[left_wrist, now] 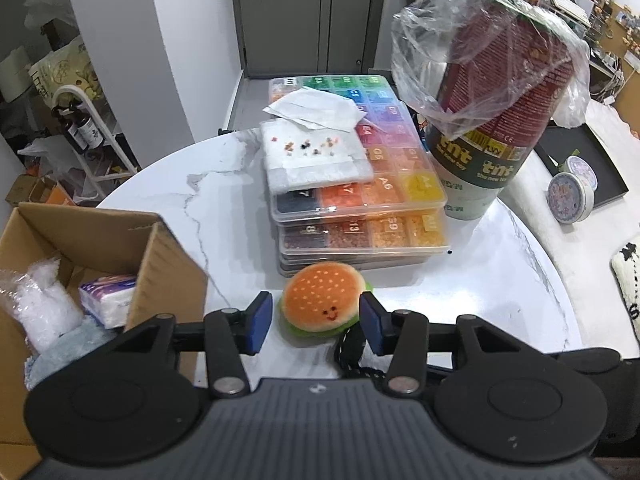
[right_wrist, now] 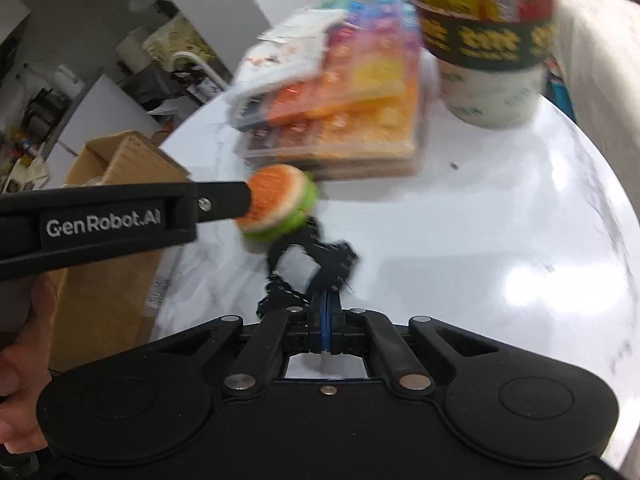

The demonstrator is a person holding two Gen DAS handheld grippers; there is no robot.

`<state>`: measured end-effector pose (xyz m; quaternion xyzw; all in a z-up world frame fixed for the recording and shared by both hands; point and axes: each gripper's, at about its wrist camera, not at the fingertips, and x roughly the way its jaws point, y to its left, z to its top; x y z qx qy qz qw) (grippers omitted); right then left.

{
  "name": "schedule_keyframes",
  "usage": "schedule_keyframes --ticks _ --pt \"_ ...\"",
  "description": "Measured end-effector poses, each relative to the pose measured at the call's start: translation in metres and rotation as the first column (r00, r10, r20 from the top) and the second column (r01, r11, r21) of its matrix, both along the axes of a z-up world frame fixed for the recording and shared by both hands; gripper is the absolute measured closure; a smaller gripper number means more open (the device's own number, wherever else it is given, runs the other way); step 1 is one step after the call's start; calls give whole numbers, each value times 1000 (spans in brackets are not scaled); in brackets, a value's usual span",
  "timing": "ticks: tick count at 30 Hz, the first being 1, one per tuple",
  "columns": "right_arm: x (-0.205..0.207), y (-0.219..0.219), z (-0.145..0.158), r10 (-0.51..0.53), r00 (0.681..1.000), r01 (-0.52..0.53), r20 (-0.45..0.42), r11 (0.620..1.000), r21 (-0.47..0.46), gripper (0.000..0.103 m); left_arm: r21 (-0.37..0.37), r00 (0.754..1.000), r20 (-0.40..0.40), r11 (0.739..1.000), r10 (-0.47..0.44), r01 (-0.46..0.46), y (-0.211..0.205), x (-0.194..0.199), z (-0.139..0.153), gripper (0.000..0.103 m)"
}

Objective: Organize soft objects
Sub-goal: 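Close the left tool on the orange burger squishy, then lift the burger with the left tool while the right tool grasps the black stitched patch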

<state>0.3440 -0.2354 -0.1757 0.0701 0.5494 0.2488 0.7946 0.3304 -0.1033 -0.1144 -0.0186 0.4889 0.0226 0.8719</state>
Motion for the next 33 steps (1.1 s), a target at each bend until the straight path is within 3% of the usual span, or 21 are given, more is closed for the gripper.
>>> schedule_keyframes --ticks 6,20,24,28,33 --pt "-1 -19 4 -44 999 45 -13 998 50 103 25 1000 3 1000 -3 2 -7 8 -10 56" --pt "6 -10 12 -36 999 34 13 996 83 54 -3 999 -34 1000 21 -21 -4 21 -37 52" --pt "8 -9 10 -42 999 41 11 996 81 53 -29 999 -34 999 32 -33 -3 23 -39 54" --pt "9 -7 9 -40 999 39 8 996 79 53 -73 998 -30 995 61 -63 5 22 -36 71" --pt "12 0 7 -30 999 29 16 997 65 53 -75 998 -7 995 68 -68 8 15 -21 73"
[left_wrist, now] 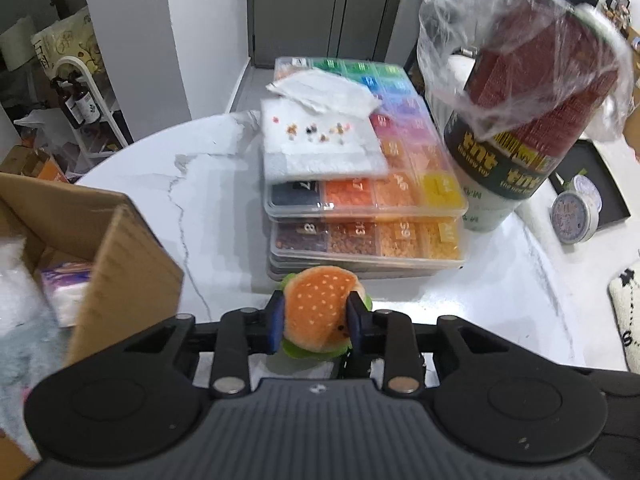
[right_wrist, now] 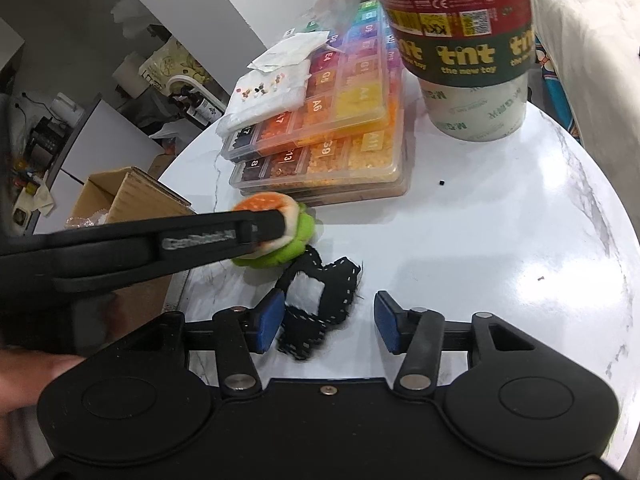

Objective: Organize soft objects
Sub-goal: 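Lift the burger with the left tool while the right tool grasps the black stitched patch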

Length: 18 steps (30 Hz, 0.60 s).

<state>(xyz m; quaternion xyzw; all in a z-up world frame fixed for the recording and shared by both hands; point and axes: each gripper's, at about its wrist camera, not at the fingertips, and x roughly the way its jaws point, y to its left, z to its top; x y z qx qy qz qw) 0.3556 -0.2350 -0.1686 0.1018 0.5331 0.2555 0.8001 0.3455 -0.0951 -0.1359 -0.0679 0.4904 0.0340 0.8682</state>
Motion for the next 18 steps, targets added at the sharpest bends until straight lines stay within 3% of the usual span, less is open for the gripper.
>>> schedule_keyframes --ticks 10,18 --pt "1 22 -1 26 999 -24 32 998 -57 40 17 995 98 1000 -5 3 9 -14 52 73" --pt "-8 45 -3 89 990 -67 113 980 -185 39 10 991 136 1000 11 -12 33 -30 80 73"
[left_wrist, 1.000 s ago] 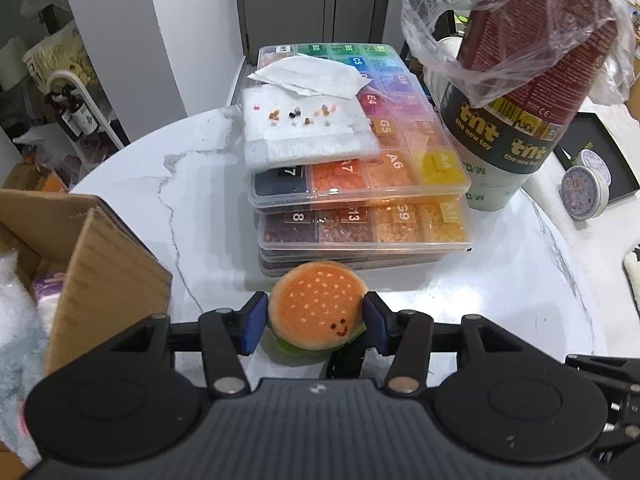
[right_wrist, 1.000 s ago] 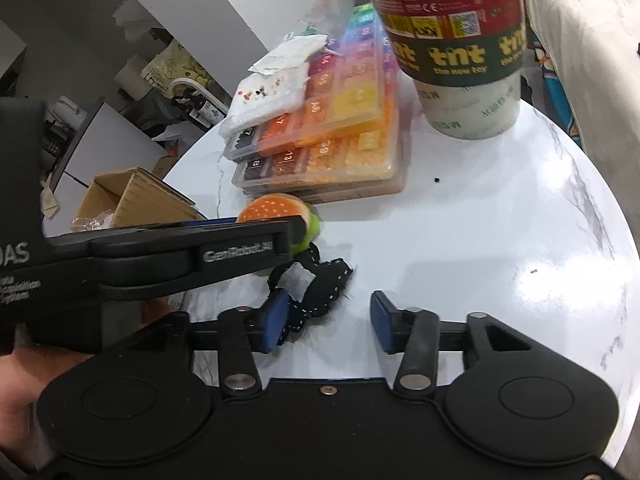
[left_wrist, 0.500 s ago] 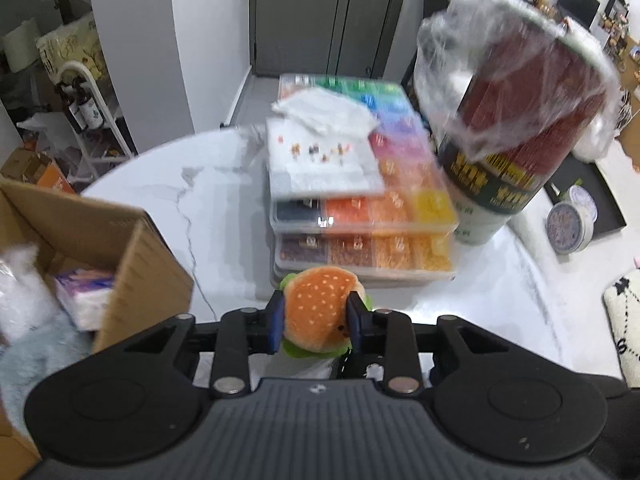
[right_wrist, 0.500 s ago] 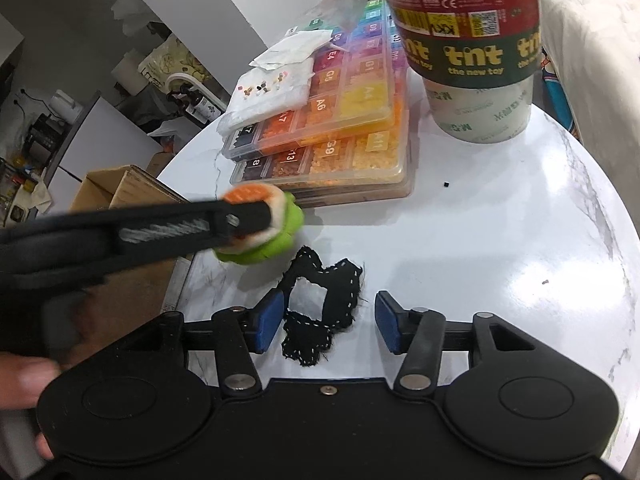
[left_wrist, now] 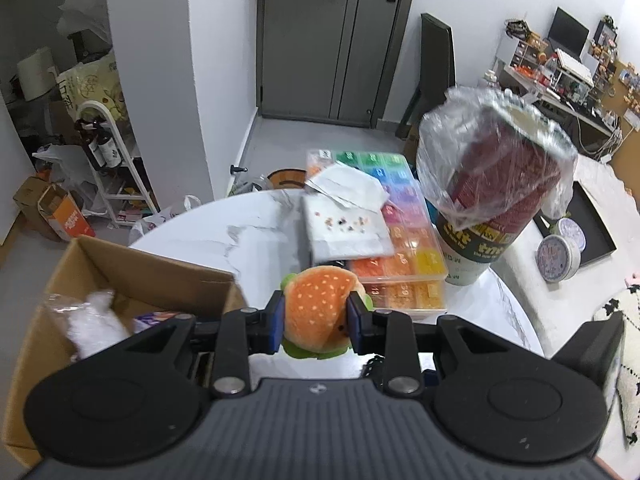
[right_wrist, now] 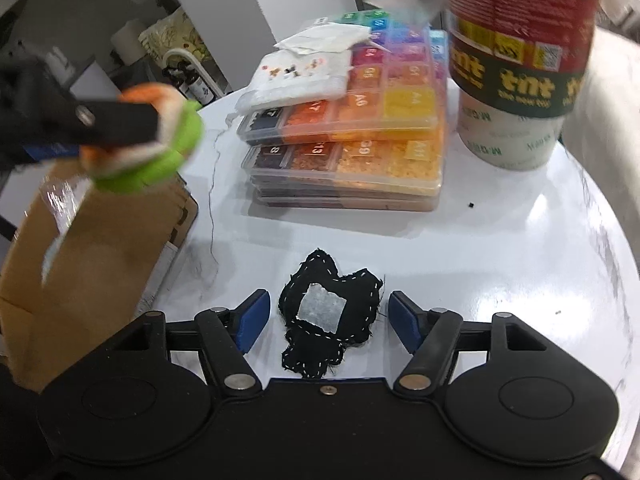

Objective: Organize soft objects
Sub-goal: 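Lift the burger with the left tool while the right tool grasps the black stitched patch, then lower the burger into the box and open the left tool while the right tool carries the patch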

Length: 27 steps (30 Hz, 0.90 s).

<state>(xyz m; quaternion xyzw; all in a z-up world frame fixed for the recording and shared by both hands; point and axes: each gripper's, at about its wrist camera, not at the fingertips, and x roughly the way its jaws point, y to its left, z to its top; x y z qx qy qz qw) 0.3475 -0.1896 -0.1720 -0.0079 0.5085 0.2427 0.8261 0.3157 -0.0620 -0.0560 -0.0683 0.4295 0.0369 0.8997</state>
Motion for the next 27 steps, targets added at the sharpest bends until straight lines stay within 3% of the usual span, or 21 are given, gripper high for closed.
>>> schedule_keyframes --ticks 2,5,11,27 --pt "-4 6 0 23 999 -22 33 999 -43 61 -5 1000 7 1000 5 -5 9 -6 8 73" --pt "-9 10 1 41 998 -38 39 995 -89 68 -7 1000 11 1000 10 -10 26 -16 18 72" --pt "-12 4 6 10 1000 -11 -11 997 -79 71 21 999 15 999 36 -36 64 -37 36 72" --pt "-29 6 64 14 999 -13 42 1000 -21 71 32 997 4 997 77 -77 126 -77 53 72"
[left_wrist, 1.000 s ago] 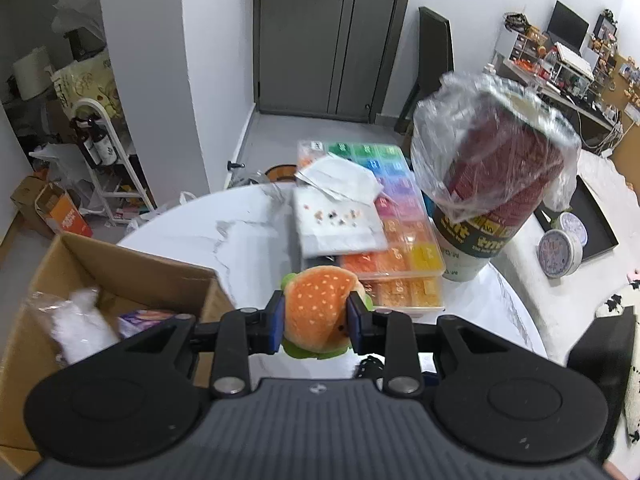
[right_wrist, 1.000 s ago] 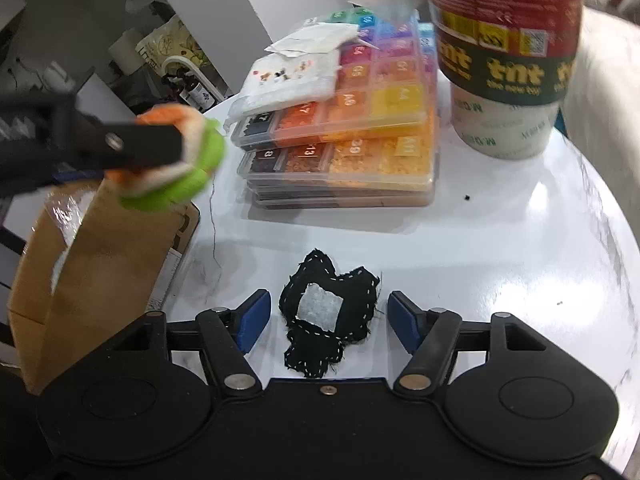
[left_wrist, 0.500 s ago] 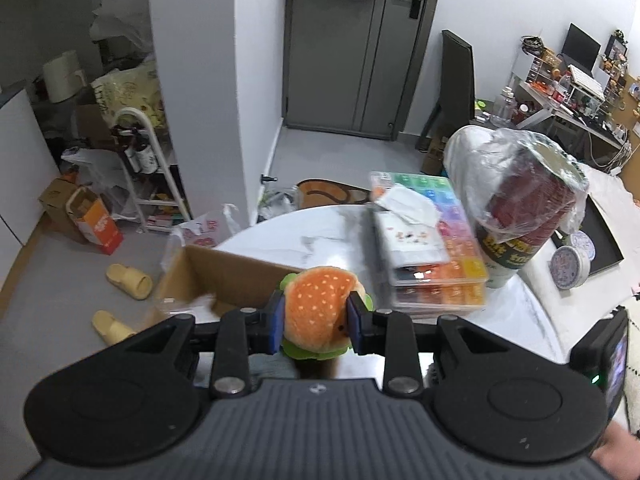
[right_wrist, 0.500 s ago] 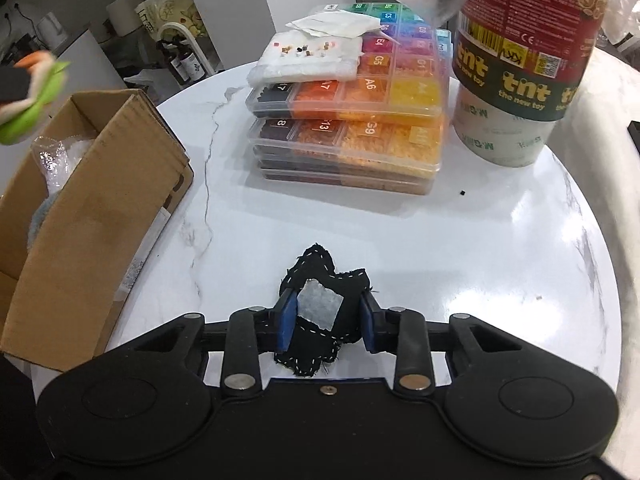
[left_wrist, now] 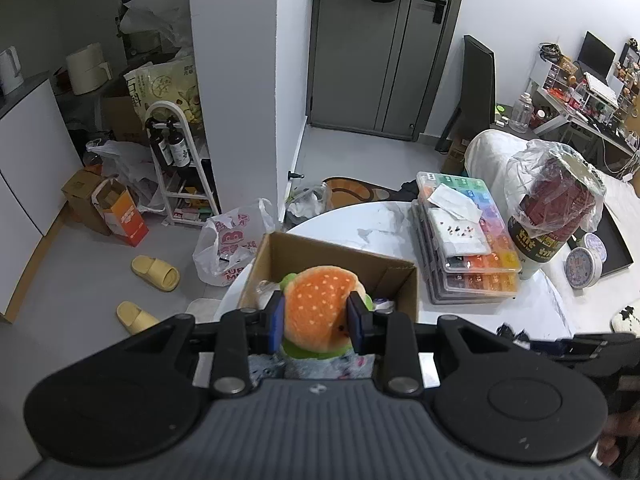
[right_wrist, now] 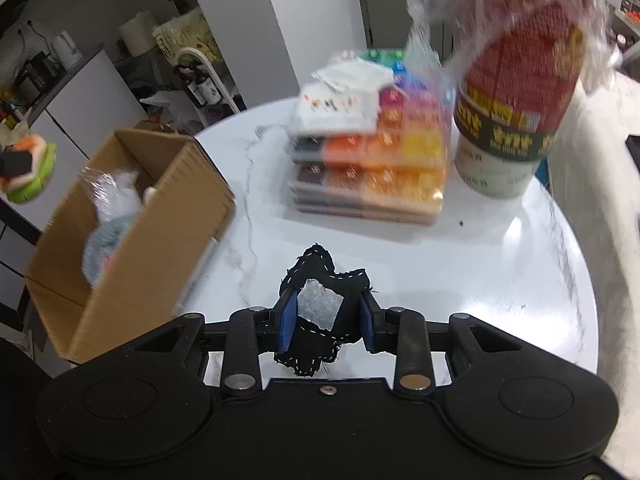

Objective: Organize soft objects
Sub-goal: 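Lower the burger into the box and open the left tool while the right tool carries the patch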

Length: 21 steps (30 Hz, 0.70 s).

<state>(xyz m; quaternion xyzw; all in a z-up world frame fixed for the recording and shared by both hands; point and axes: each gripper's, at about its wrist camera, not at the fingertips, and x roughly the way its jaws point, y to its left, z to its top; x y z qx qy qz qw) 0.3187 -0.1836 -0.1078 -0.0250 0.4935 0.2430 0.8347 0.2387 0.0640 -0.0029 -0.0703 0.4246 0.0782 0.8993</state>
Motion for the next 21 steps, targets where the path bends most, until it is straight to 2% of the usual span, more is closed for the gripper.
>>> schedule_keyframes --ticks 11,21 --pt "-11 28 51 40 995 -43 89 999 22 71 -25 999 -40 999 22 -23 23 -19 -10 72" --pt "-27 57 67 73 990 -76 120 997 21 71 -87 997 -78 996 23 -29 33 -30 -31 71"
